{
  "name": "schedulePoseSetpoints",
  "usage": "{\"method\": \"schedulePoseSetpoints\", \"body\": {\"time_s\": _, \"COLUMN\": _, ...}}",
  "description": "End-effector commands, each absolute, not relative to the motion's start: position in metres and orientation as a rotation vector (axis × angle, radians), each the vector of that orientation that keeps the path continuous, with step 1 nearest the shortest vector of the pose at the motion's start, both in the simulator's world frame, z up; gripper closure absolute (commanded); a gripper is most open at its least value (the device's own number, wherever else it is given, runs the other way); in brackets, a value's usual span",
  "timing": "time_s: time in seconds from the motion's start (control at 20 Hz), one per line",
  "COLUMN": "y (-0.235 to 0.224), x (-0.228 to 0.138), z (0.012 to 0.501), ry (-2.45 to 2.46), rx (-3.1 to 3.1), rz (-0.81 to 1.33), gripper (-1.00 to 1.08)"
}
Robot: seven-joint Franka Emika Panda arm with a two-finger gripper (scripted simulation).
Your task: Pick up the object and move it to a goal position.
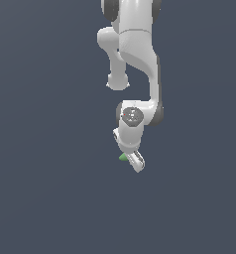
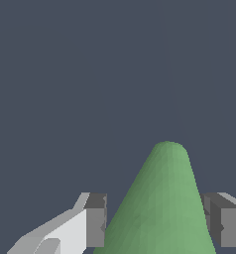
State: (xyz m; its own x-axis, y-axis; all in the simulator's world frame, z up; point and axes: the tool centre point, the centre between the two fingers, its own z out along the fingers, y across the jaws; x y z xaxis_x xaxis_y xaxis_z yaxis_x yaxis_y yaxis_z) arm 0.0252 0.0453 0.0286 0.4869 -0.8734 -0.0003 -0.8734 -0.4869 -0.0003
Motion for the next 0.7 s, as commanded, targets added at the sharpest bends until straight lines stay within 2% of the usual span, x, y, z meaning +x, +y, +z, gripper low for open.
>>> {"method": "schedulePoseSetpoints", "body": {"time_s": 0.0, "y": 0.045, "x": 0.025, "z": 0.029, "ry": 1.591, "rx": -2.709, "rz": 0.0, "gripper": 1.08}}
{"method": "schedulePoseSetpoints", "body": {"time_s": 0.3, "y": 0.026, "x": 0.029, "z": 0.046, "ry": 1.591, "rx": -2.709, "rz": 0.0, "gripper": 1.08}}
{"method": "schedulePoseSetpoints", "body": {"time_s": 0.65, "y": -0.026, "x": 0.041, "z": 0.093, "ry": 1.592, "rx": -2.708, "rz": 0.0, "gripper": 1.08}}
